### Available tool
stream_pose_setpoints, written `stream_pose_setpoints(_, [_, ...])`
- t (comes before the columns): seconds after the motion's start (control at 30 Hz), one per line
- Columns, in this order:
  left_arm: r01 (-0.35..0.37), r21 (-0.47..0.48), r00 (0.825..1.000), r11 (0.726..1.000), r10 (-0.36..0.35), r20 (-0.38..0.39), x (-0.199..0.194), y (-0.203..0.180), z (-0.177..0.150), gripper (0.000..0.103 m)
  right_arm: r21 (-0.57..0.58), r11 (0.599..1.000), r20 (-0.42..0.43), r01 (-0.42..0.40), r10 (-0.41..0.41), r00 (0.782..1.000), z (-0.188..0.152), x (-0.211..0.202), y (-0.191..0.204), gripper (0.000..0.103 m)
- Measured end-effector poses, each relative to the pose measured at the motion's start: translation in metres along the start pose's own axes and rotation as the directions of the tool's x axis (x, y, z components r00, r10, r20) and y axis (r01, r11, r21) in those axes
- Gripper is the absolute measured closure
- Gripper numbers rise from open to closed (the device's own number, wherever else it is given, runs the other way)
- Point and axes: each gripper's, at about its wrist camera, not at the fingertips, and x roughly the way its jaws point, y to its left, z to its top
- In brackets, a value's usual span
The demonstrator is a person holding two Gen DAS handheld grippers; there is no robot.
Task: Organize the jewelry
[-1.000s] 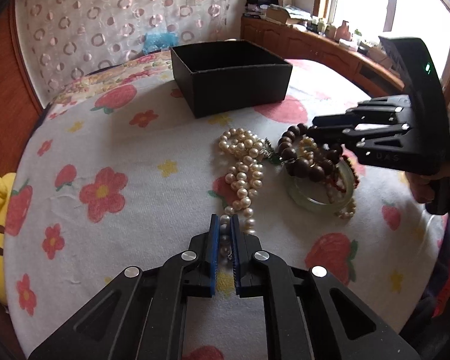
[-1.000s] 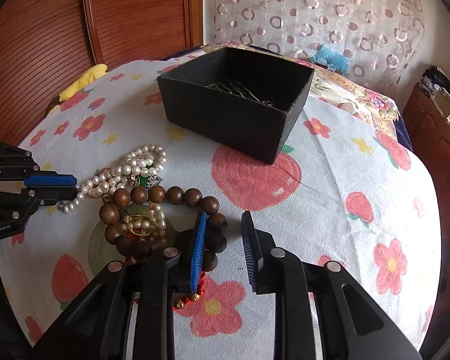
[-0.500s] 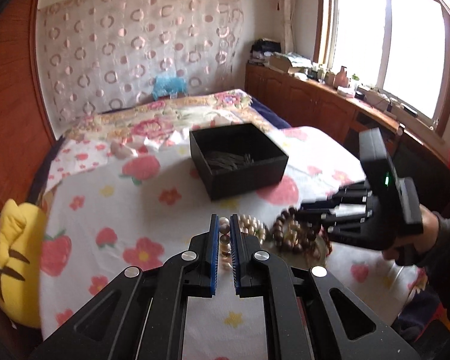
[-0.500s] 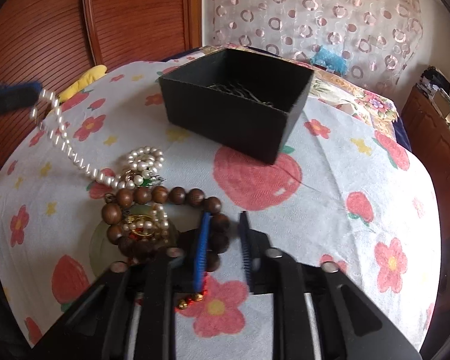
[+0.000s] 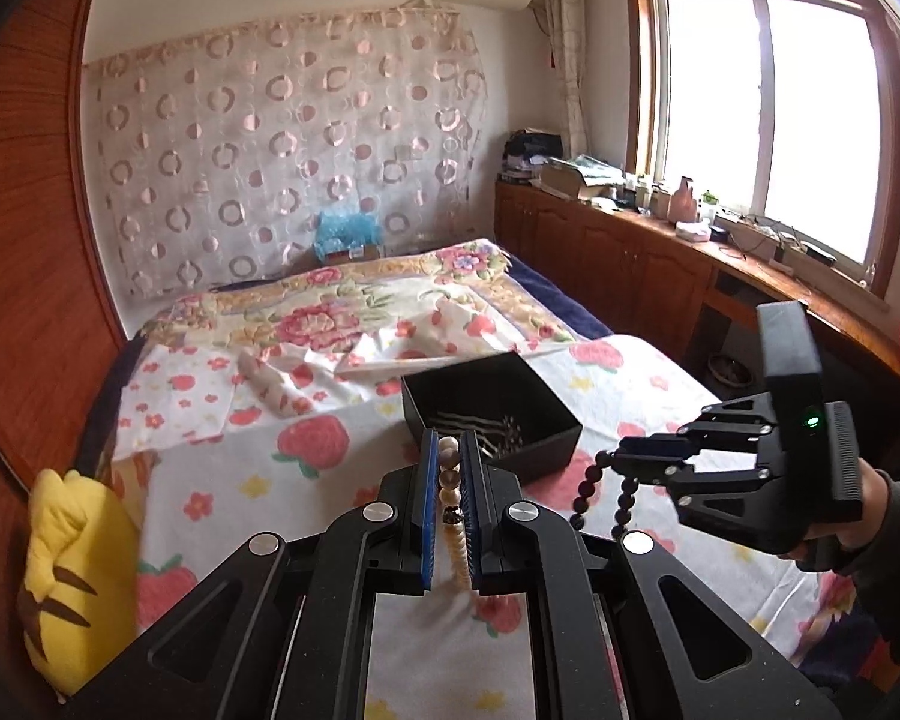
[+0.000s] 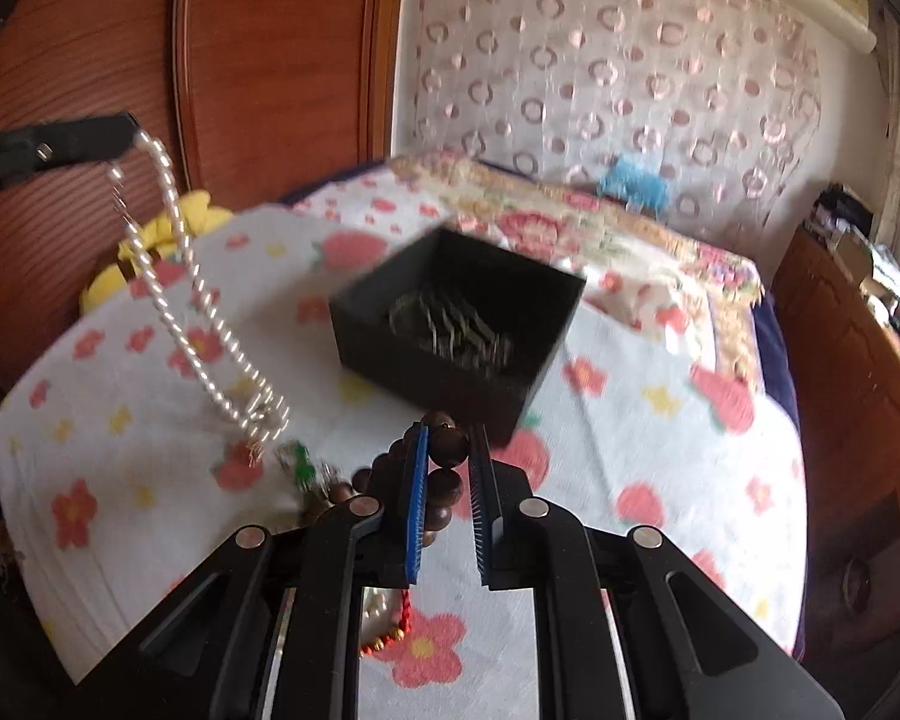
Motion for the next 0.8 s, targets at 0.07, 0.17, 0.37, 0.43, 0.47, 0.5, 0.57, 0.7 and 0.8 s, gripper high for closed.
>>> stream_pose_setpoints(0.07, [-0.003, 0.001, 1.000, 1.000, 0.003, 0.010, -0.002, 0.002, 0.005, 0.097, -0.004, 1.000, 0.023, -0.001, 0.001, 1.000, 0.009, -0.009, 0.000, 0.088])
stream_pose_setpoints(0.17, [-0.009, 0.008, 1.000, 1.000, 0.008, 0.028, -0.005, 0.002, 0.015, 0.097, -0.012, 1.000, 0.050, 0.000, 0.000, 0.999, 0.021, -0.019, 0.000, 0.088])
stream_pose_setpoints(0.37, [-0.022, 0.031, 0.999, 0.999, 0.021, 0.049, -0.006, 0.000, 0.039, 0.097, -0.016, 1.000, 0.098, 0.011, -0.010, 0.995, 0.046, -0.030, -0.004, 0.088])
stream_pose_setpoints(0.43, [-0.032, 0.038, 0.998, 0.999, 0.030, 0.057, -0.005, -0.001, 0.046, 0.097, -0.012, 1.000, 0.112, 0.009, -0.008, 0.994, 0.054, -0.031, -0.008, 0.088])
stream_pose_setpoints(0.47, [-0.037, 0.042, 0.998, 0.998, 0.035, 0.061, -0.005, -0.002, 0.049, 0.097, -0.011, 1.000, 0.118, 0.008, -0.006, 0.993, 0.057, -0.031, -0.009, 0.088])
stream_pose_setpoints(0.5, [-0.041, 0.048, 0.997, 0.998, 0.038, 0.064, -0.004, -0.003, 0.053, 0.097, -0.012, 1.000, 0.122, 0.005, -0.003, 0.993, 0.060, -0.031, -0.010, 0.088])
stream_pose_setpoints(0.57, [-0.048, 0.057, 0.997, 0.997, 0.045, 0.066, -0.001, -0.004, 0.058, 0.096, -0.016, 1.000, 0.131, 0.010, -0.008, 0.991, 0.068, -0.030, -0.011, 0.088])
stream_pose_setpoints(0.7, [-0.057, 0.065, 0.996, 0.996, 0.053, 0.073, 0.003, -0.004, 0.071, 0.097, -0.005, 1.000, 0.150, 0.014, -0.013, 0.989, 0.081, -0.029, -0.016, 0.088])
stream_pose_setpoints(0.8, [-0.048, 0.051, 0.996, 0.998, 0.044, 0.077, 0.005, -0.002, 0.083, 0.097, 0.020, 1.000, 0.155, -0.007, 0.004, 0.988, 0.087, -0.022, -0.025, 0.088])
